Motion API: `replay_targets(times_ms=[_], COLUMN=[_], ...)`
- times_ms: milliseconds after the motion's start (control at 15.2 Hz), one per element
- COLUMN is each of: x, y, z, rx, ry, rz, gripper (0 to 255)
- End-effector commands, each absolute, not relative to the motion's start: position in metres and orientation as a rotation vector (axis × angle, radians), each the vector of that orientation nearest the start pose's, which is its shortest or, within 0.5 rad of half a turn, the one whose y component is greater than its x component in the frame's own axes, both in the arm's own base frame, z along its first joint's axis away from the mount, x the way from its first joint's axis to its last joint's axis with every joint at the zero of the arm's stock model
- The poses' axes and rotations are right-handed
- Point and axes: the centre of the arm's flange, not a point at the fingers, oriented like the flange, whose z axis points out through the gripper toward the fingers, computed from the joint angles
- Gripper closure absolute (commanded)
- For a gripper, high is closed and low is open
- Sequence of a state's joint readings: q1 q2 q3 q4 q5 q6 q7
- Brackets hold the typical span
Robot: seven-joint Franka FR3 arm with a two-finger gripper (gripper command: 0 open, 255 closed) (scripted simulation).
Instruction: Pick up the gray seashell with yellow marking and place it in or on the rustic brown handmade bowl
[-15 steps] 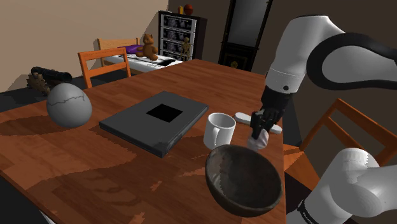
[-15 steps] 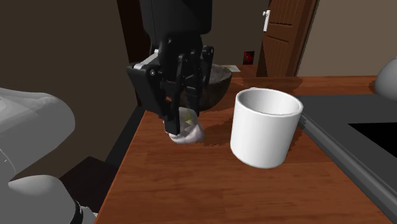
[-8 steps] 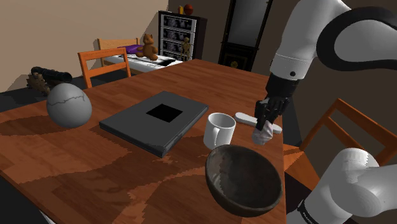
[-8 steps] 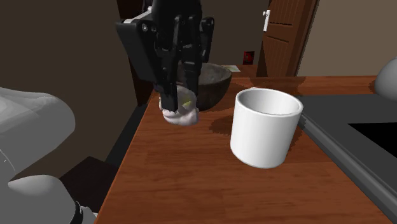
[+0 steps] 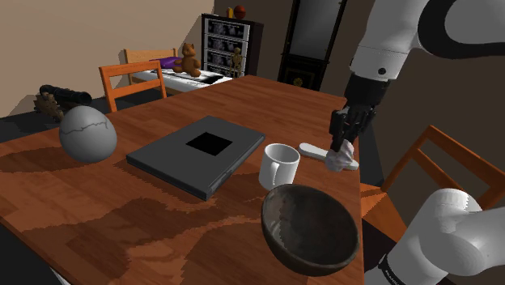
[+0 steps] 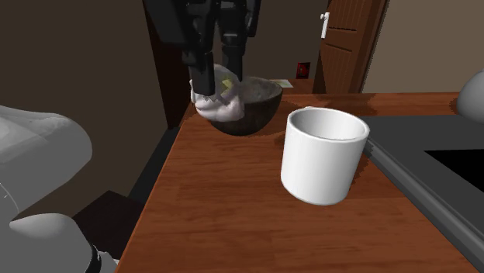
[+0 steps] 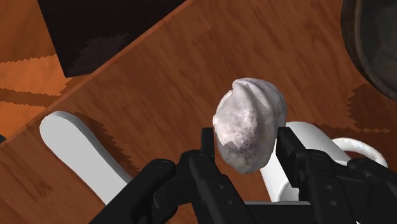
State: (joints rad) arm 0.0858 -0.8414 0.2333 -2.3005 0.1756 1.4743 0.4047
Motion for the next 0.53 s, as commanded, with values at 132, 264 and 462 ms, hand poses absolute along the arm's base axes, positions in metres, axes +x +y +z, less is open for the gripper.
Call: replay_targets(times_ms=[132,264,462], x=[0.26,0.26,0.252], y=[0.136,0.136,0.161], z=[0.635,0.646,0.648], rx=[-3.132,-3.132,-3.132], ry=[0.227,0.227,0.227], rz=[0.001,0.001,0.001], gripper=[255,255,255])
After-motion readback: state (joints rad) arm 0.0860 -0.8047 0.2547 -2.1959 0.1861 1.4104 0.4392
